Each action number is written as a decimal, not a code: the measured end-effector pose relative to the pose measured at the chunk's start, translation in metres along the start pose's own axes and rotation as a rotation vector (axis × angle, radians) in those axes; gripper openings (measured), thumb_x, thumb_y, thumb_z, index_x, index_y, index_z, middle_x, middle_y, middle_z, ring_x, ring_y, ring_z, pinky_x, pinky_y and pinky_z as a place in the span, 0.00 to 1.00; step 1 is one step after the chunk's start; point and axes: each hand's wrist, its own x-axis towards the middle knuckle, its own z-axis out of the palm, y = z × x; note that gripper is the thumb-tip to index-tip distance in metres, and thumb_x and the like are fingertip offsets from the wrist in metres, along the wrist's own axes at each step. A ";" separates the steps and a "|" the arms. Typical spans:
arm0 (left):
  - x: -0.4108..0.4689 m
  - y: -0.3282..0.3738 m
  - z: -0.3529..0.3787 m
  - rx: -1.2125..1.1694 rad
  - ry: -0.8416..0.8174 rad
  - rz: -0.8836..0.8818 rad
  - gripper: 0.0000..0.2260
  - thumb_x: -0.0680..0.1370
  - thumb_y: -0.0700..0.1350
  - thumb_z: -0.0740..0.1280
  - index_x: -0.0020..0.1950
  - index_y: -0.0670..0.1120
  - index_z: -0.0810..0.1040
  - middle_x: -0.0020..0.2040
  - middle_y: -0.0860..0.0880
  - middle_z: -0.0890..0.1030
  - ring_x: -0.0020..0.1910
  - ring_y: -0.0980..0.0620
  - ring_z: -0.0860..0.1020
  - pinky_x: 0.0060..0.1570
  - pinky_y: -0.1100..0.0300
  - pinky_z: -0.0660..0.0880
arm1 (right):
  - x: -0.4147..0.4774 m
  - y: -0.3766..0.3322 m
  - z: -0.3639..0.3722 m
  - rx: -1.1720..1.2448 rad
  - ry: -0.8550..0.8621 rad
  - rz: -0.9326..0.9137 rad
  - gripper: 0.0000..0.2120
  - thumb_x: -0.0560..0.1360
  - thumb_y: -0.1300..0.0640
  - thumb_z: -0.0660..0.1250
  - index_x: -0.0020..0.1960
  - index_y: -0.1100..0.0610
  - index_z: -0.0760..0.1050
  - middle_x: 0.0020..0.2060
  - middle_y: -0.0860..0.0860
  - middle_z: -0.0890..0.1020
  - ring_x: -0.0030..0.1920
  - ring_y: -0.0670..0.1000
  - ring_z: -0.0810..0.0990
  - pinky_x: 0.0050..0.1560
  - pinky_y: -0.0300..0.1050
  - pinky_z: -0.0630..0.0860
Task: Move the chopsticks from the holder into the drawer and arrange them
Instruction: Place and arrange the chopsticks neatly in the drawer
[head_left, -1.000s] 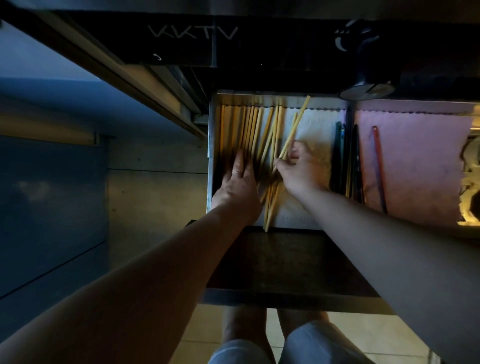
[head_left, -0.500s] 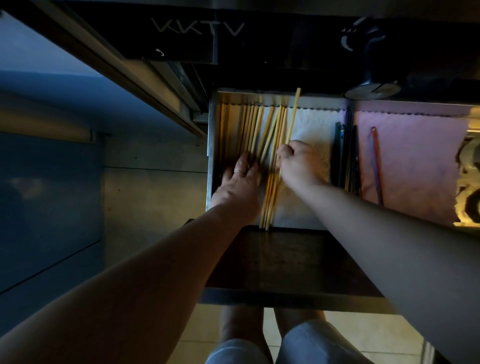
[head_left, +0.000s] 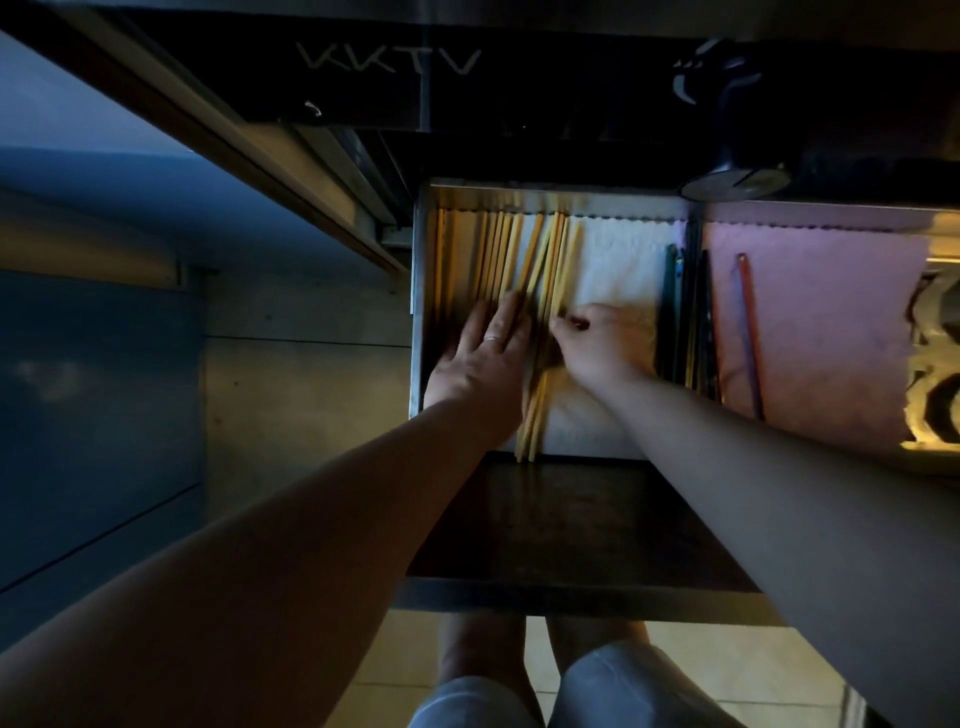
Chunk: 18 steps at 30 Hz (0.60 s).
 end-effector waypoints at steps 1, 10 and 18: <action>0.003 0.000 -0.002 0.036 0.006 0.032 0.35 0.81 0.43 0.57 0.79 0.56 0.37 0.77 0.56 0.28 0.78 0.50 0.34 0.75 0.44 0.54 | 0.002 -0.001 -0.001 0.005 0.019 0.002 0.14 0.79 0.51 0.64 0.60 0.57 0.77 0.56 0.53 0.81 0.55 0.54 0.79 0.49 0.41 0.73; 0.008 -0.001 -0.001 -0.014 -0.025 -0.095 0.37 0.83 0.50 0.58 0.79 0.50 0.32 0.76 0.52 0.25 0.78 0.50 0.37 0.73 0.46 0.58 | 0.004 -0.002 -0.004 0.083 0.009 -0.041 0.19 0.79 0.56 0.62 0.69 0.52 0.69 0.59 0.49 0.78 0.54 0.48 0.76 0.49 0.39 0.69; 0.008 0.010 -0.013 -0.196 -0.063 -0.264 0.43 0.79 0.44 0.64 0.79 0.47 0.33 0.78 0.49 0.31 0.79 0.45 0.46 0.73 0.46 0.58 | 0.010 -0.011 0.007 0.132 -0.002 -0.074 0.22 0.77 0.58 0.64 0.71 0.53 0.68 0.64 0.52 0.76 0.62 0.53 0.76 0.58 0.44 0.74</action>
